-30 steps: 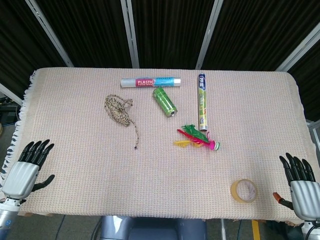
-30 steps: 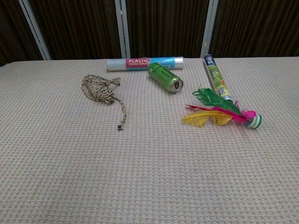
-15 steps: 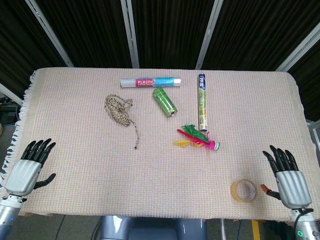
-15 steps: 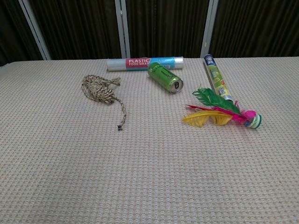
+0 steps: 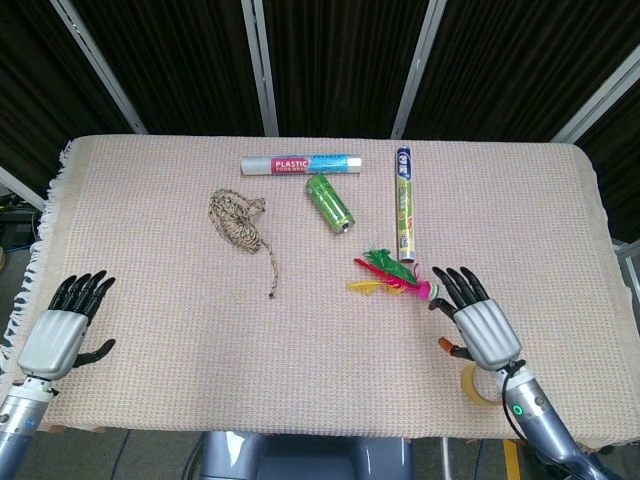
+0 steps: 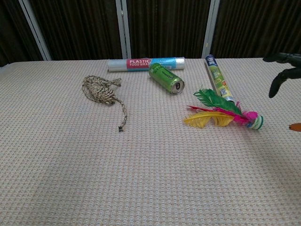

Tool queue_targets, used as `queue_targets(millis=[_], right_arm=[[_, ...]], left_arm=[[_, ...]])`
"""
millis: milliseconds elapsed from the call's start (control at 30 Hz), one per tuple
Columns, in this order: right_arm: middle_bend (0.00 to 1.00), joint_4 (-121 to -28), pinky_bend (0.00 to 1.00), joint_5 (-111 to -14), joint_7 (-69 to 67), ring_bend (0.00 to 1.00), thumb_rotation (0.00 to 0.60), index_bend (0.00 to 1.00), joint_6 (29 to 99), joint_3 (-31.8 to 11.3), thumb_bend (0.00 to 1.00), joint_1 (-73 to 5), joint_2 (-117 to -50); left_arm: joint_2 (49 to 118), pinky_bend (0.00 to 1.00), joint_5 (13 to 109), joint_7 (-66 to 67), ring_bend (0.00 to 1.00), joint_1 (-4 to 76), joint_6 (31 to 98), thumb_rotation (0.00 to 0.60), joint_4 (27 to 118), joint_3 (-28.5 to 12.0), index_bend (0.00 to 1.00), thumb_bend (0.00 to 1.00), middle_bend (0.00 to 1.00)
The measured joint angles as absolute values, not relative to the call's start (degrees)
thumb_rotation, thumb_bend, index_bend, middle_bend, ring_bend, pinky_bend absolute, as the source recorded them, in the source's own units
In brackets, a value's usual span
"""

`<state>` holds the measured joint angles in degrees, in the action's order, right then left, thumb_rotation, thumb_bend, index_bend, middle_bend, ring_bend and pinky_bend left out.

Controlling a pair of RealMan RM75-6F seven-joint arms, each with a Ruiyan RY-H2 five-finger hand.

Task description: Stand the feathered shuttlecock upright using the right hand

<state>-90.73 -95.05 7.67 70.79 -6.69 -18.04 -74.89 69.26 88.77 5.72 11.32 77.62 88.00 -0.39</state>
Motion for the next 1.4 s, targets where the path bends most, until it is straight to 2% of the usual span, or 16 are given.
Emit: queue_targets(millis=[367, 667, 967, 1400], right_arm=[[0.0, -80.7, 0.0, -87.2, 7.3, 0.0, 0.6, 0.35, 54.6, -10.0, 0.16, -28.3, -81.2], [0.0, -69.8, 0.0, -83.0, 6.5, 0.0, 0.6, 0.34, 45.0, -11.2, 0.19, -36.3, -86.0], [0.0, -64.7, 0.0, -81.2, 5.5, 0.0, 0.6, 0.35, 41.2, -11.1, 0.19, -40.7, -89.0], [0.0, -65.2, 0.0, -80.1, 7.1, 0.0, 0.6, 0.43, 42.6, -10.0, 0.2, -42.4, -91.7]], left_arm=[[70.3, 0.0, 84.1, 6.3, 0.0, 12.5, 74.1, 0.6, 86.3, -1.8, 0.0, 0.24, 0.0], [71.3, 0.0, 80.5, 7.6, 0.0, 13.9, 70.8, 0.6, 85.3, -2.8, 0.0, 0.24, 0.0], [71.8, 0.0, 77.9, 8.3, 0.0, 14.6, 69.2, 0.6, 84.6, -3.4, 0.0, 0.24, 0.0], [71.1, 0.0, 78.6, 6.2, 0.0, 14.4, 70.0, 0.6, 84.2, -3.0, 0.0, 0.24, 0.0]])
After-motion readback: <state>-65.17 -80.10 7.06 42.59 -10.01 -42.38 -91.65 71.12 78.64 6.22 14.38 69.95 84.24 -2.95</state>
